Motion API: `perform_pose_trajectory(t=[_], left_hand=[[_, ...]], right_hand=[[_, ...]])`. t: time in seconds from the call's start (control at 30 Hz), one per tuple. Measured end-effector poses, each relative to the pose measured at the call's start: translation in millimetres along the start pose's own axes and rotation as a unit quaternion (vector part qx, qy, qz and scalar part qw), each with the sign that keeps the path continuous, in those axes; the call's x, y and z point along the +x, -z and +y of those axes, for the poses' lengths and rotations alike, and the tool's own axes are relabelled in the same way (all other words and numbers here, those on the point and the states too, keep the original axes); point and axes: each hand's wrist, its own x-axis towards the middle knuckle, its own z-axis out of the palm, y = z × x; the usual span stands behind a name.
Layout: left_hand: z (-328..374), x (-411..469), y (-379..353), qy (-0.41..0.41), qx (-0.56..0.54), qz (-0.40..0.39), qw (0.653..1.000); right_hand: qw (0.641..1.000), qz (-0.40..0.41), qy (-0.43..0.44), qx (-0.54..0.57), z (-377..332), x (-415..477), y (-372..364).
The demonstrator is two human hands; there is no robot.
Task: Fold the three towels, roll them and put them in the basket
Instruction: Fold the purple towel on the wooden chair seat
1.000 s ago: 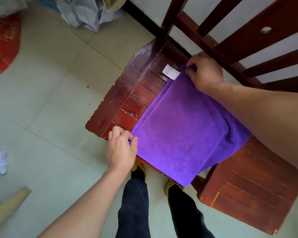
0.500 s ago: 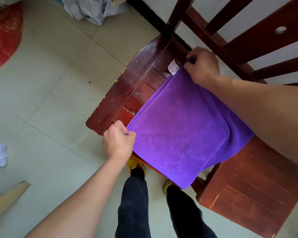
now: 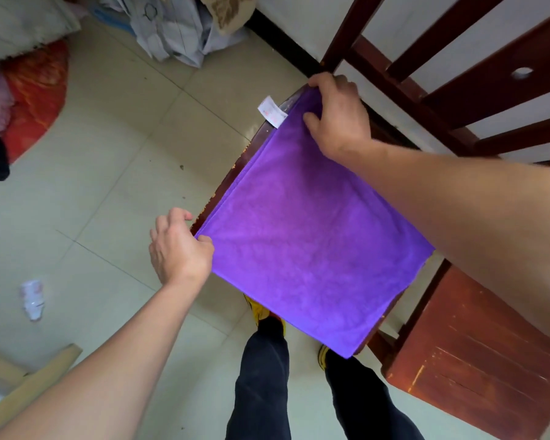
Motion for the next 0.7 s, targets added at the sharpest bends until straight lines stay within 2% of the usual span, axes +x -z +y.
perform_pose_trajectory(t=[0.1, 0.17, 0.23, 0.3, 0.4, 0.5, 0.57, 0.63, 0.7], left_hand=[[18.1, -21.1, 2.1, -0.166, 0.036, 0.014, 0.985], [43.6, -36.5, -6.8, -0.239, 0.021, -0.074, 0.968], [63.9, -48.8, -22.1, -0.249, 0.04, -0.188, 0.949], [71.0, -49.8, -34.4, -0.219, 0.065, -0.243, 0.943], [69.6, -46.0, -44.7, -0.201, 0.069, -0.226, 0.951], [73.8, -48.0, -49.3, -0.216, 0.104, -0.213, 0.947], [76.7, -52.0, -51.6, -0.217, 0.127, -0.205, 0.946], [78.3, -55.4, -54.4, -0.218, 0.146, -0.193, 0.945], [78.5, -54.2, -56.5, -0.225, 0.155, -0.187, 0.944]], right_hand=[[0.998, 0.055, 0.009, 0.025, 16.4, -56.0, -4.7], [0.988, -0.015, -0.086, 0.127, 34.2, -100.6, -14.0], [0.932, -0.083, -0.225, 0.273, 61.7, -136.2, -20.7], [0.876, -0.025, -0.344, 0.337, 102.2, -156.1, -18.3], [0.831, 0.097, -0.467, 0.286, 166.9, -176.6, 3.9], [0.832, 0.14, -0.499, 0.197, 204.4, -187.5, 24.5], [0.829, 0.15, -0.491, 0.223, 209.1, -181.5, 27.9], [0.841, 0.119, -0.474, 0.232, 213.0, -172.0, 27.2], [0.87, 0.059, -0.446, 0.2, 220.4, -160.3, 27.3]])
